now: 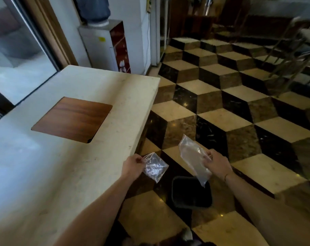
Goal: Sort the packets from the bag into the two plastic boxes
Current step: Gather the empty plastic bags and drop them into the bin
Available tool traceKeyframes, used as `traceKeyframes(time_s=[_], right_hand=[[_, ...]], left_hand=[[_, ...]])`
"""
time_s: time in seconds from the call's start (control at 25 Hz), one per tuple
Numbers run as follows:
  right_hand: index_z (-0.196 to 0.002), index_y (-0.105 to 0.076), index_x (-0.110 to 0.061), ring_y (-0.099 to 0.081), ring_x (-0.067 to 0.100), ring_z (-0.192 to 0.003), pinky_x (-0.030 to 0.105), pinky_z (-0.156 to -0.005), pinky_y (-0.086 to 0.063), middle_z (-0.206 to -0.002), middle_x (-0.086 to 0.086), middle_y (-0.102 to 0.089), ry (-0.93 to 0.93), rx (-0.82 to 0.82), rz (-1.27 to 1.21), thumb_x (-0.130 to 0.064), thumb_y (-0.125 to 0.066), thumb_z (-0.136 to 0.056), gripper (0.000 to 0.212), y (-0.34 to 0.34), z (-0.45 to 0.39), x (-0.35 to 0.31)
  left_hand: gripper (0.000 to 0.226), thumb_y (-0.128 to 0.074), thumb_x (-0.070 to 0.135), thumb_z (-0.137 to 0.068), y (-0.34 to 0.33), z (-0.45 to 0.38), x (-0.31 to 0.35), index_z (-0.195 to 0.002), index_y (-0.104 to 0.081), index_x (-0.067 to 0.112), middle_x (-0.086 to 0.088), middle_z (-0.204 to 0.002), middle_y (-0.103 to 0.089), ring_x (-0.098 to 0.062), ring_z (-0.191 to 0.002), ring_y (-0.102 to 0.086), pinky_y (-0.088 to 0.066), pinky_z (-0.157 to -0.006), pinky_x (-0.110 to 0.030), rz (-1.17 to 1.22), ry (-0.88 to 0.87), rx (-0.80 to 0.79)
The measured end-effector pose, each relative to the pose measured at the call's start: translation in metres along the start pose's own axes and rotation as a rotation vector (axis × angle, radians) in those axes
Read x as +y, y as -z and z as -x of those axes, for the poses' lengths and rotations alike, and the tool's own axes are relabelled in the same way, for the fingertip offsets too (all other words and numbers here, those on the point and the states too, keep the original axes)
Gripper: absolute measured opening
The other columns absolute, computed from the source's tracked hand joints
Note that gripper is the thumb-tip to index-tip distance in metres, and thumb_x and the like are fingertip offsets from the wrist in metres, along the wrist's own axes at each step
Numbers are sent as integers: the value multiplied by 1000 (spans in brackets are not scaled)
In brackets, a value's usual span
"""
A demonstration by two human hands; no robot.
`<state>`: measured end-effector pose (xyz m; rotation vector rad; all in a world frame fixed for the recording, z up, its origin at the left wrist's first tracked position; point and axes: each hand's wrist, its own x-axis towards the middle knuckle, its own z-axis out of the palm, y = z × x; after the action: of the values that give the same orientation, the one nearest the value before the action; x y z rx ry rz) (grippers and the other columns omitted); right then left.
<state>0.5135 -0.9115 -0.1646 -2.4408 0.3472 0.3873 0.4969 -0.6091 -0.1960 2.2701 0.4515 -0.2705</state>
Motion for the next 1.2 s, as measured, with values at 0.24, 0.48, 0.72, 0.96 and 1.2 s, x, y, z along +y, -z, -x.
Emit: traceKeyframes(time_s=[0.24, 0.48, 0.72, 0.96, 1.2], right_hand=[[-98, -50, -25, -60, 24, -77, 42, -71, -52, -90, 6, -63, 12, -64, 153, -14, -54, -90, 13, 48, -18, 81], [-110, -63, -22, -63, 29, -97, 37, -79, -48, -105, 7, -68, -81, -75, 114, -25, -54, -92, 20, 54, -27, 139], [-97, -59, -27, -57, 20, -66, 31, -52, -40, -82, 2, -63, -132, -156, 88, -24, -46, -97, 13, 33, -35, 179], [-97, -62, -33, -62, 20, -71, 40, -63, -55, -87, 0, -66, -185, -191, 123, -25, -43, -96, 20, -2, -78, 211], [-97, -60, -31, -56, 22, -71, 30, -58, -43, -85, 1, -60, -146, -255, 287, -19, -45, -94, 20, -80, -141, 256]], left_hand=[[5, -66, 15, -83, -70, 0, 53, -85, -69, 18, 1, -85, -67, -14, -79, -60, -45, -65, -25, 23, 27, -107], [7, -60, 15, -89, -116, 4, 87, -90, -64, 20, 0, -87, -64, -14, -77, -60, -45, -61, -25, 35, 70, -196], [6, -56, 17, -90, -157, -12, 89, -92, -61, 18, -5, -89, -67, -20, -82, -63, -46, -63, -28, -33, 115, -246], [5, -57, 16, -89, -220, -48, 69, -90, -60, 21, 2, -88, -63, -12, -78, -59, -44, -59, -24, -165, 94, -294], [8, -53, 14, -91, -307, -102, 3, -91, -58, 19, 2, -86, -61, -14, -75, -59, -47, -58, -28, -292, 137, -335]])
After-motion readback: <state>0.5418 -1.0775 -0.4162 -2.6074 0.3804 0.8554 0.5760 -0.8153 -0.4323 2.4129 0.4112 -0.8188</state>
